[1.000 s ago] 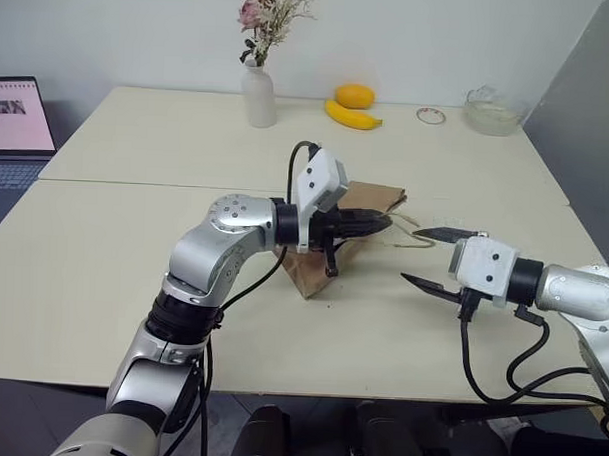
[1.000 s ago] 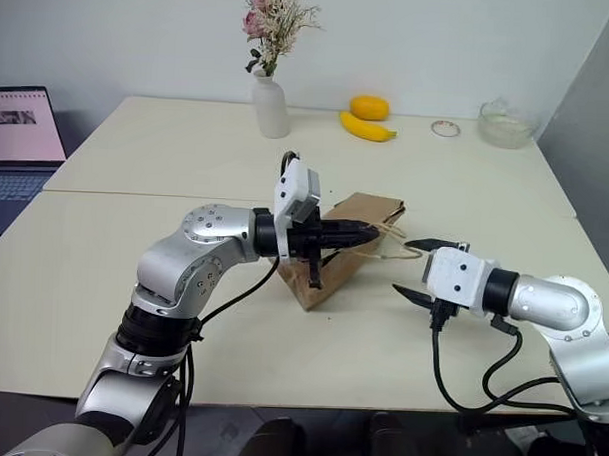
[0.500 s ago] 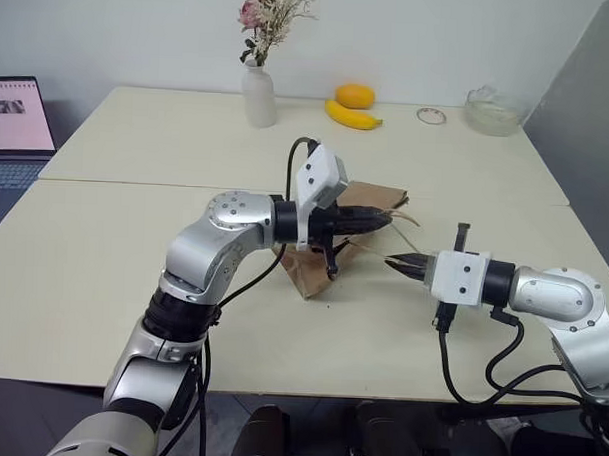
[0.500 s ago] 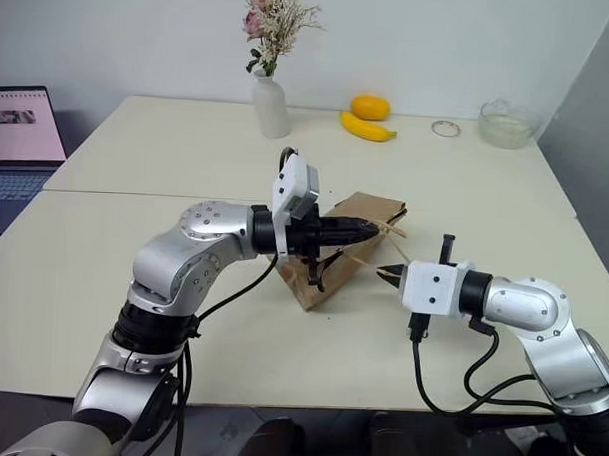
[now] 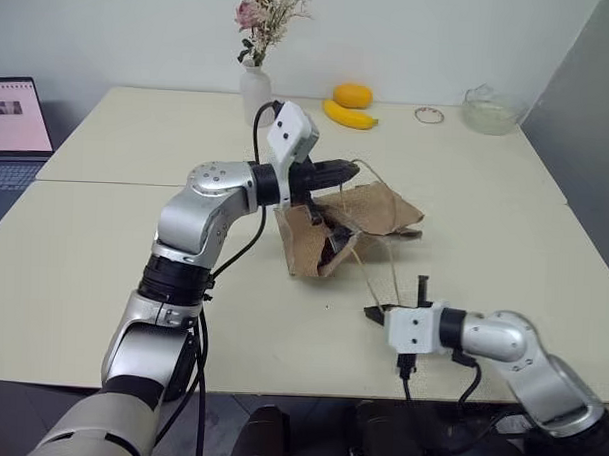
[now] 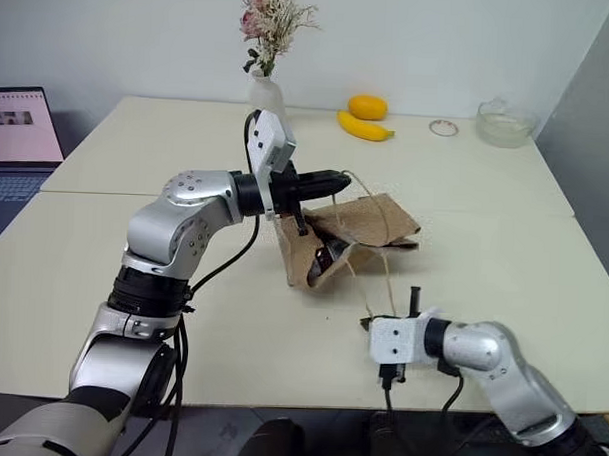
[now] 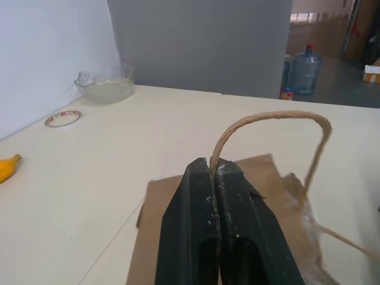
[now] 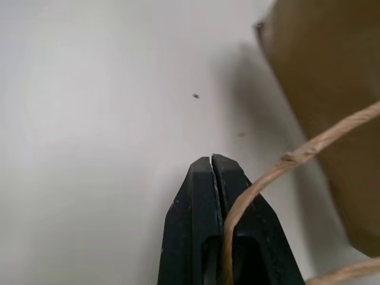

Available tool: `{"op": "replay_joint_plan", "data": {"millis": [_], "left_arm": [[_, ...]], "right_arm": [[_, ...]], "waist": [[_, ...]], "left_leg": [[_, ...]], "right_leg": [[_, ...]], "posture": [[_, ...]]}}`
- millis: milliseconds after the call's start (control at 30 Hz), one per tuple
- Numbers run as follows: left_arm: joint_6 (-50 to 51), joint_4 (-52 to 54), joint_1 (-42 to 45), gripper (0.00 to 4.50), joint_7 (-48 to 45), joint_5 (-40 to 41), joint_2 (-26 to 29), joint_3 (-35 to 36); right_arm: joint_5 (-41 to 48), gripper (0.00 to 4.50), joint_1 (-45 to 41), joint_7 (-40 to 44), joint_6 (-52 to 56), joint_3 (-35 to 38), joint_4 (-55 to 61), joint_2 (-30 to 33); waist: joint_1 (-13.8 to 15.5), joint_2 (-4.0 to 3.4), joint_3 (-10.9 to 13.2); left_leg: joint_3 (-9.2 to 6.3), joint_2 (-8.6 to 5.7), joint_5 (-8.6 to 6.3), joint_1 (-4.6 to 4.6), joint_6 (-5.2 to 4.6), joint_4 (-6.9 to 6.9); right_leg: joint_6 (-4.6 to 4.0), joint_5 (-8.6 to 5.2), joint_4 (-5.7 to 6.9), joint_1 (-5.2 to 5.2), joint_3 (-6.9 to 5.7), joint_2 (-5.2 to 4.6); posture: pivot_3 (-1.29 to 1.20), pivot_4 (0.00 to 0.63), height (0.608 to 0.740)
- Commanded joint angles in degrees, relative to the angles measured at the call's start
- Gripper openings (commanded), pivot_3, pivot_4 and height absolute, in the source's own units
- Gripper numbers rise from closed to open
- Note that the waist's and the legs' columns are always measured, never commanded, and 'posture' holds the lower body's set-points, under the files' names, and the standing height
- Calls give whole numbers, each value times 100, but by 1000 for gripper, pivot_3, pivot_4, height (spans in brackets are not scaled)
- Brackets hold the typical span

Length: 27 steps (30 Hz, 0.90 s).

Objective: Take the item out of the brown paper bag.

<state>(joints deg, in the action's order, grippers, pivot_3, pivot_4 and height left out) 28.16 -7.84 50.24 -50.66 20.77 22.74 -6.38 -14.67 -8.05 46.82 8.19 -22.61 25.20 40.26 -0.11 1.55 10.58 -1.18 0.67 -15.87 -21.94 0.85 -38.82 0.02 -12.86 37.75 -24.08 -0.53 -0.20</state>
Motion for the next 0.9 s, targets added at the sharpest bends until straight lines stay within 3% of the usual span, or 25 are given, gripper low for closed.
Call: {"op": "replay_joint_plan", "data": {"millis": [33, 500, 667, 800, 900], "left_arm": [[-355, 30, 342, 0, 80, -87, 75, 273], [-539, -104, 696, 0, -78, -28, 59, 424], [-303, 579, 358, 0, -511, 418, 137, 394], [69, 1190, 52, 0, -653, 801, 183, 374], [229, 1419, -68, 0, -675, 935, 194, 347]], "right_arm": [[-490, 11, -23, 2, 298, -426, -145, -186], [-773, 11, -6, 32, 740, -603, -148, -548], [73, 11, -45, 140, 1371, -5, 545, -938], [948, 871, -126, 564, 2370, 636, 1461, -849], [1432, 1938, -82, 798, 2805, 956, 1906, -548]], "waist": [[0, 0, 0], [-22, 2, -9], [-26, 1, -8], [-19, 0, -6], [-13, 1, -6]], "left_leg": [[0, 1, 0, 0, 0, 0], [-2, 0, 0, 15, 0, 0], [-3, 3, 0, 8, 0, 0], [-7, 6, 0, 3, 1, 0], [-10, 2, 0, 3, 1, -2]], "right_leg": [[0, 0, 0, 0, 1, 0], [0, 0, 3, 9, -1, 5], [0, 0, 7, 2, 0, 5], [-2, -1, 7, 0, 0, -1], [-1, 0, 7, 3, -4, -4]], "posture": [[0, 150, 740], [0, 150, 740], [0, 150, 740], [0, 150, 740], [0, 150, 740]]}}
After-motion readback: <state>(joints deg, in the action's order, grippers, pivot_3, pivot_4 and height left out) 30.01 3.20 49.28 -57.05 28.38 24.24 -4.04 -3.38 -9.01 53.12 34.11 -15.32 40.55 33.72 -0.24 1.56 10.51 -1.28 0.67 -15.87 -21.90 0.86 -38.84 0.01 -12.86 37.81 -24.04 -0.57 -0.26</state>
